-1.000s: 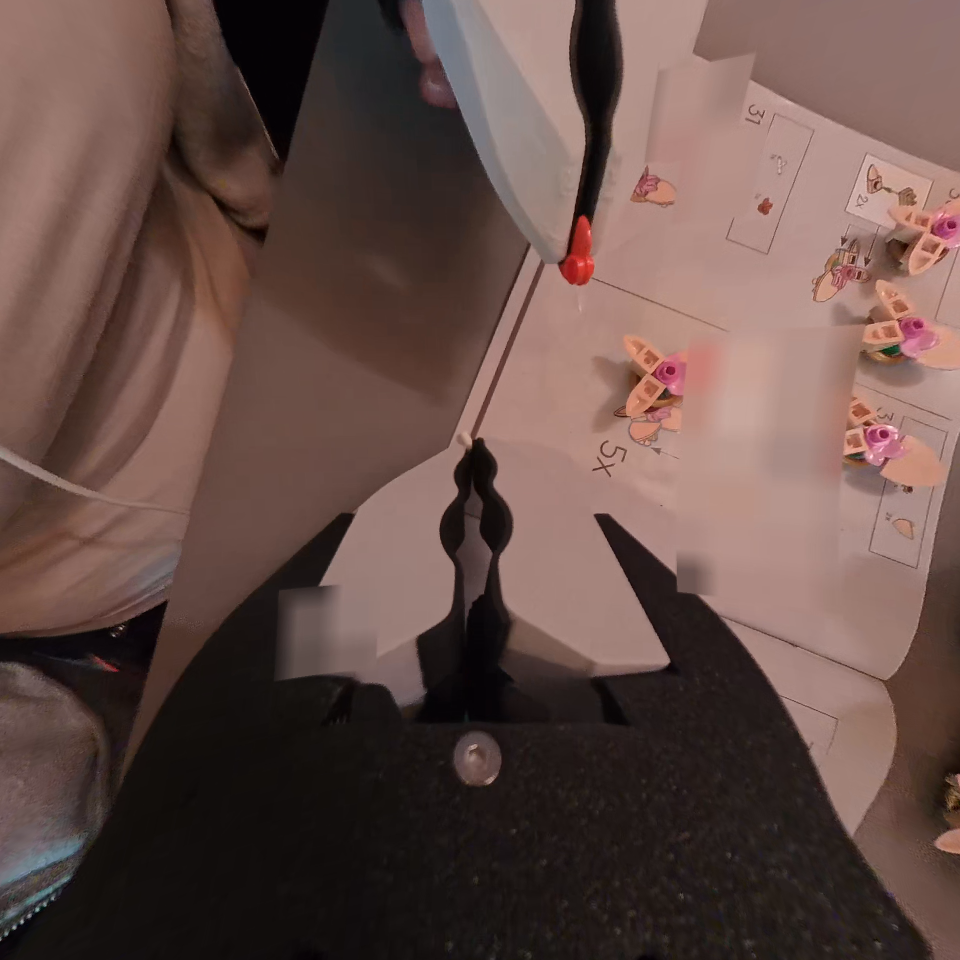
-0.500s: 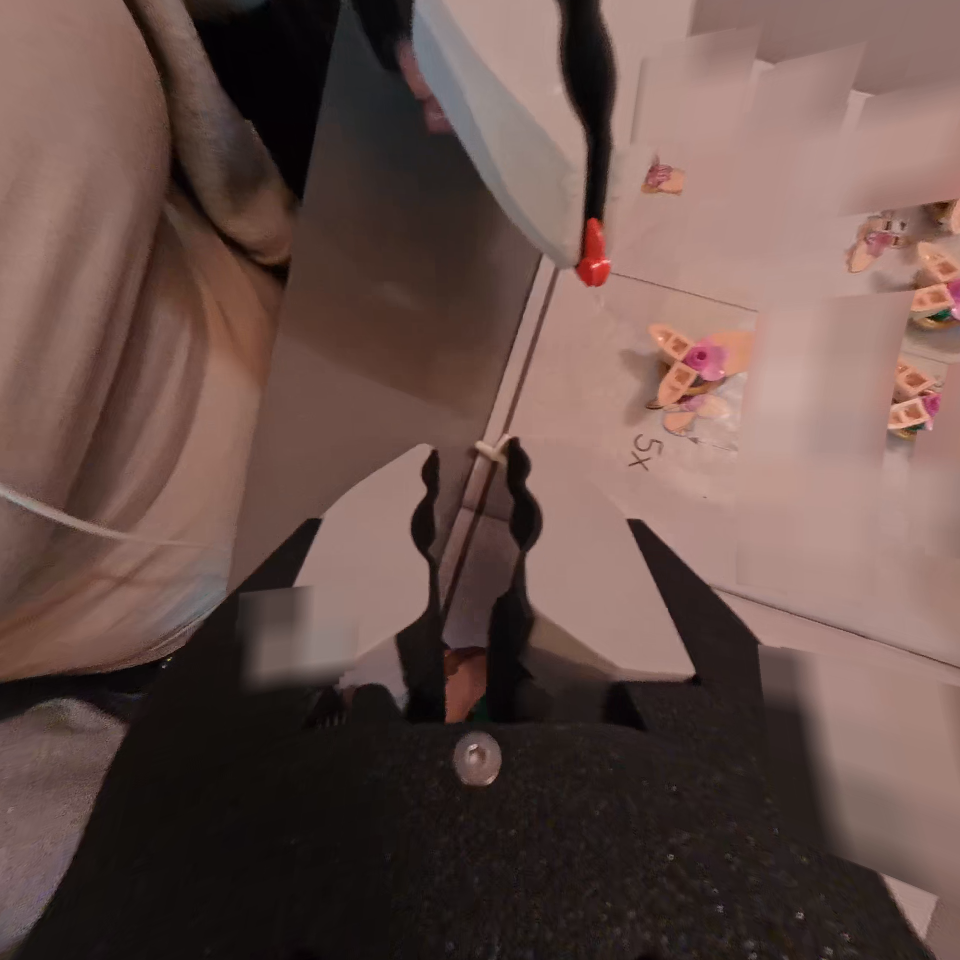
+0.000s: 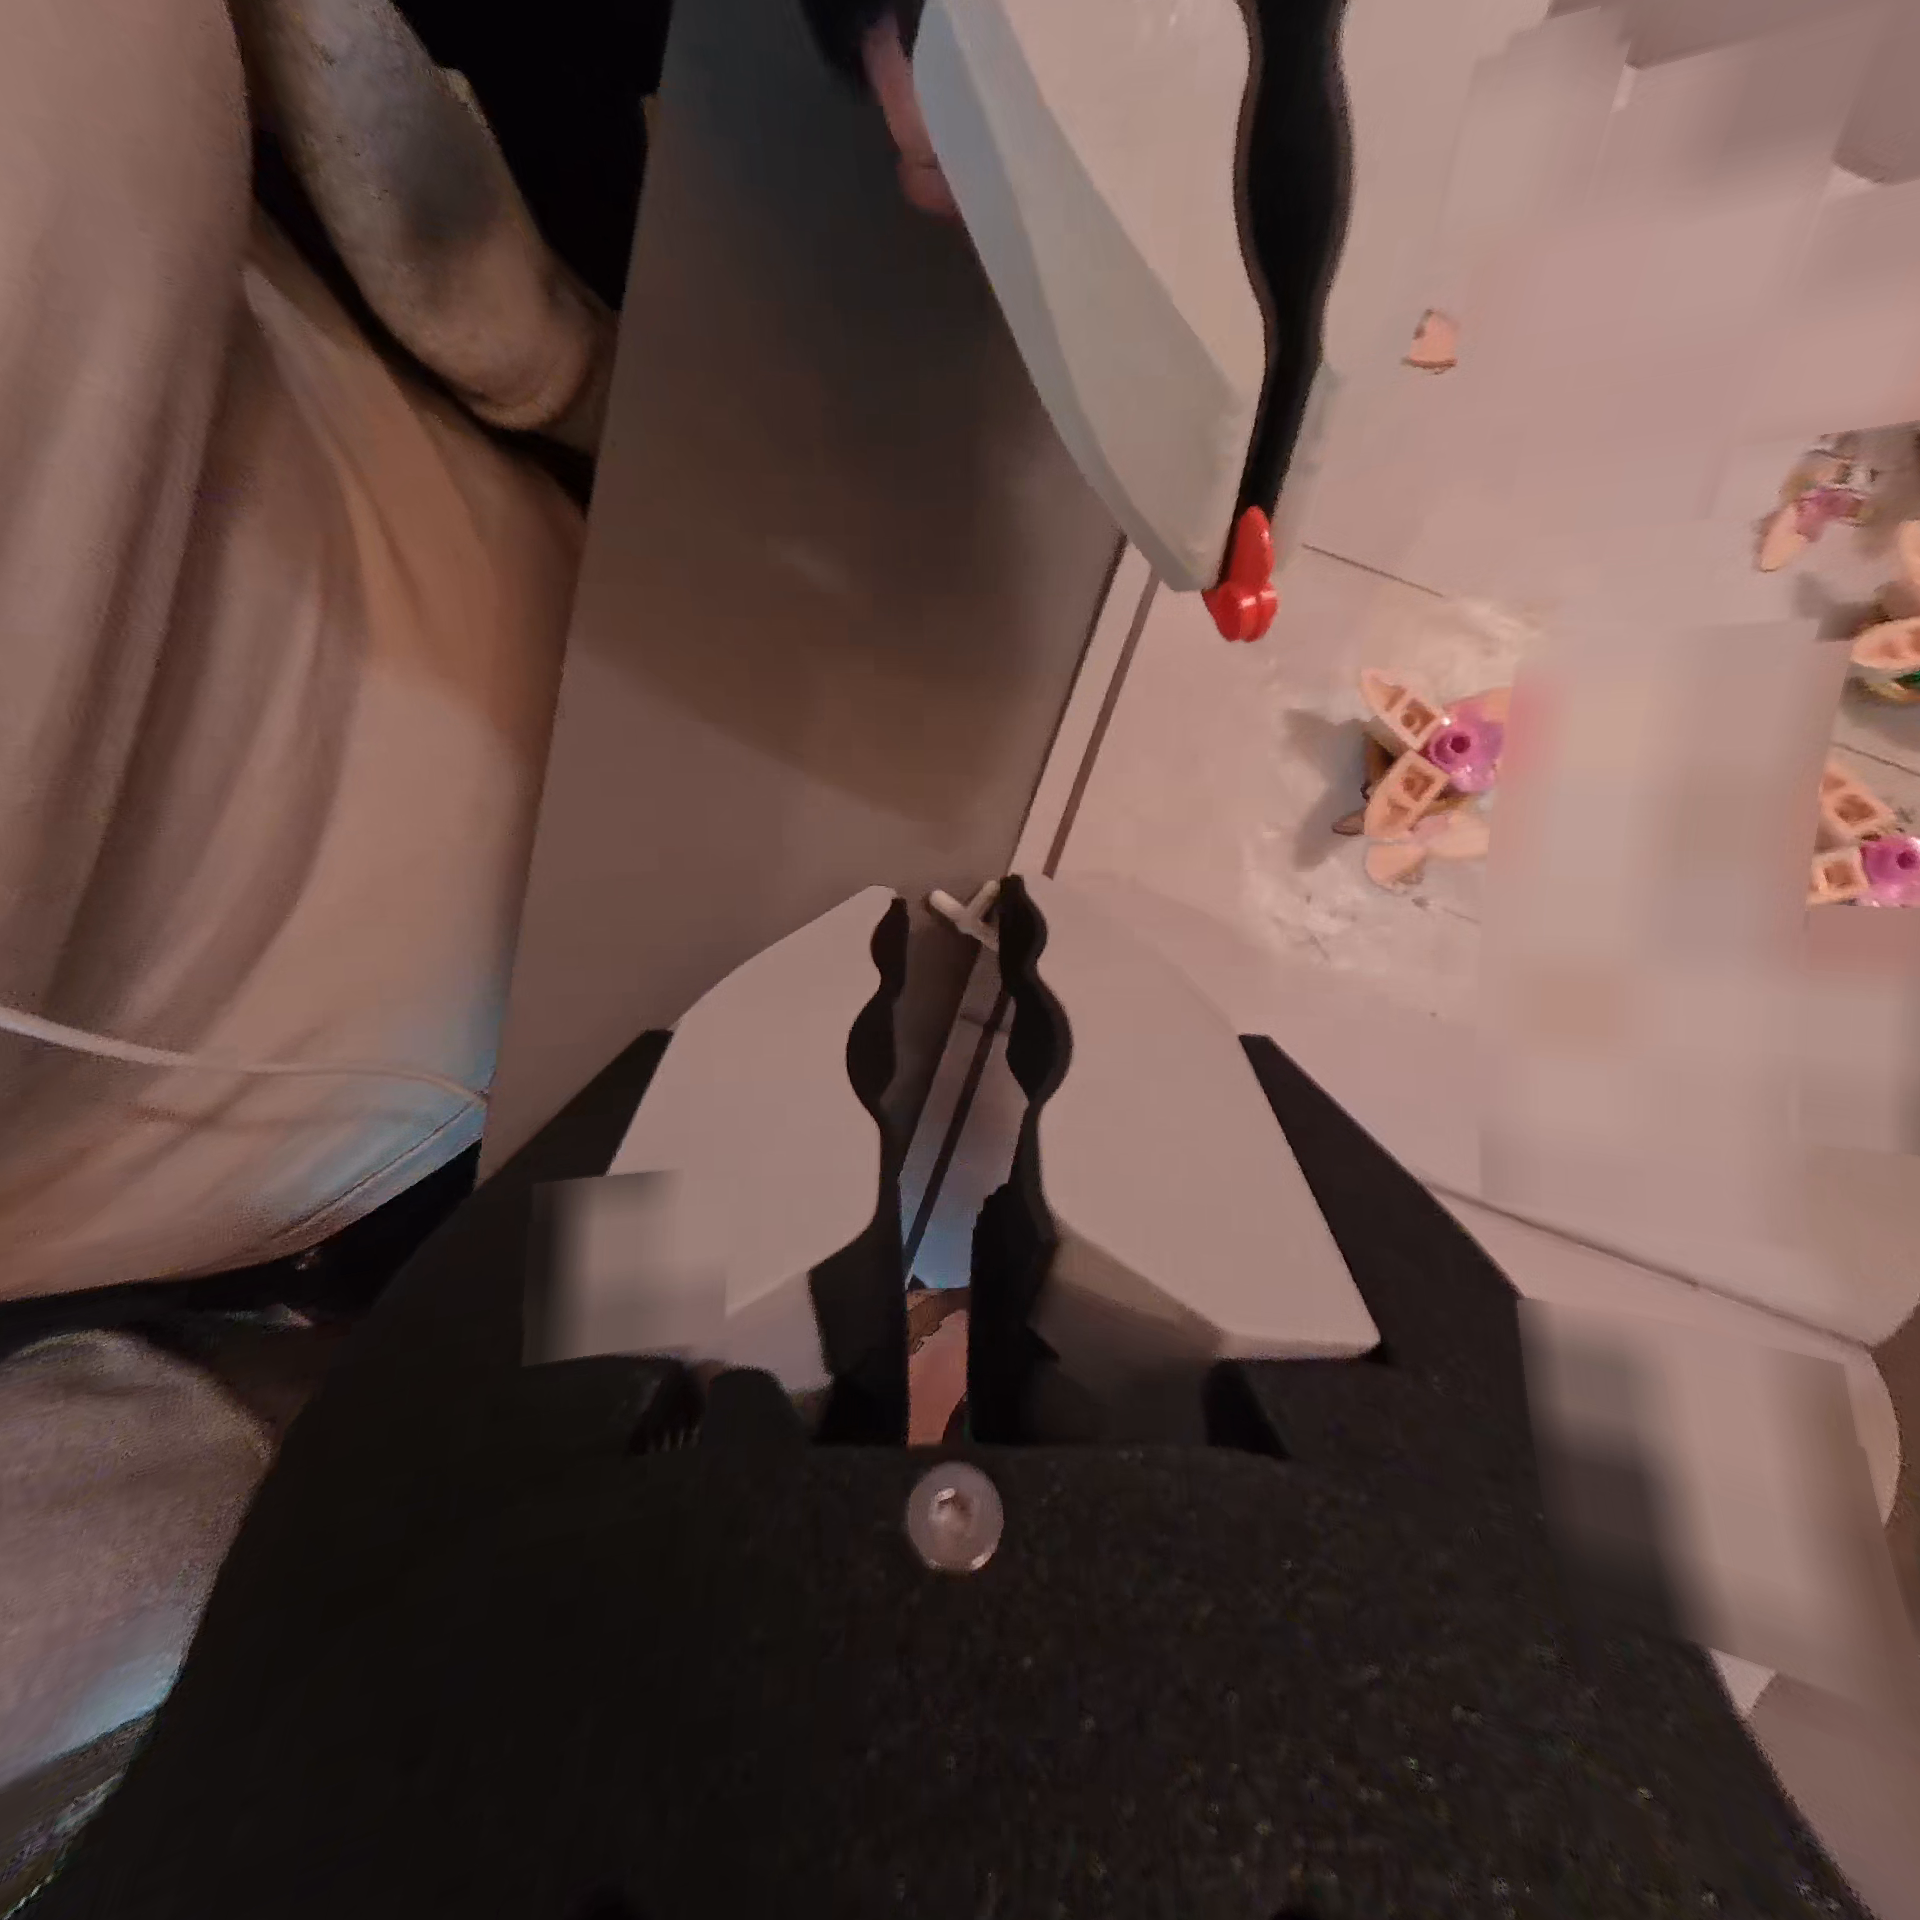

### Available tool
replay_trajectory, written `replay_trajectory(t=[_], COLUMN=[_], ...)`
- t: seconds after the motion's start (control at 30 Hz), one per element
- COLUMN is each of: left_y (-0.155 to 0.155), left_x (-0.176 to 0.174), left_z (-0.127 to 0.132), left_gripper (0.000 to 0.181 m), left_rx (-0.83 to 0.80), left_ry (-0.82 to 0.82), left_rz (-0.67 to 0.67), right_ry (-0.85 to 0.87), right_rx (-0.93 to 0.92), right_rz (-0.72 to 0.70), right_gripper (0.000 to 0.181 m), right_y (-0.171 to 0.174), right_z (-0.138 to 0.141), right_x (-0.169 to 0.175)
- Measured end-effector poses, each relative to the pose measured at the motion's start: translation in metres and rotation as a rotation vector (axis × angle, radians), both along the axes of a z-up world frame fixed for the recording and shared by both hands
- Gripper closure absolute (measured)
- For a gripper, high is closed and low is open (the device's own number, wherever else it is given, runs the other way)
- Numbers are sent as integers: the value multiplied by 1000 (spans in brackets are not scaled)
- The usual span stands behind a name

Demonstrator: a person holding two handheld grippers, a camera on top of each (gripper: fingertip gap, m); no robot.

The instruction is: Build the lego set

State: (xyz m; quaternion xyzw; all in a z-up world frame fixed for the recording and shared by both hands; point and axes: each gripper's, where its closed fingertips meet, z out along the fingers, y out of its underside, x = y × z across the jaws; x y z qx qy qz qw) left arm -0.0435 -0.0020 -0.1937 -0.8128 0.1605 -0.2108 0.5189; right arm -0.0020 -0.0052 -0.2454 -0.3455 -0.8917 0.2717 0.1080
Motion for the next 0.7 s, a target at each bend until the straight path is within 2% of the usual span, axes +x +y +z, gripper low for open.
replay_trajectory(t=[0.27,0.4,0.5,0.63,0.7], left_y=[0,-1,-1,-1,-1], left_x=[-1,-1,-1,-2,-3], left_z=[3,5,5,4,4], left_gripper=[180,180,180,180,180], left_rx=[7,29,37,39,41], left_ry=[-29,-20,-7,23,26], left_rz=[-2,3,7,8,15], right_ry=[27,85,110,107,38], right_rx=[-72,-168,-131,-7,-33], right_rz=[7,-37,-83,-19,-60], right_gripper=[173,181,181,166,154], right_y=[-2,-1,12,25,26], right_z=[0,10,10,13,18], right_x=[-3,-4,-4,0,-1])
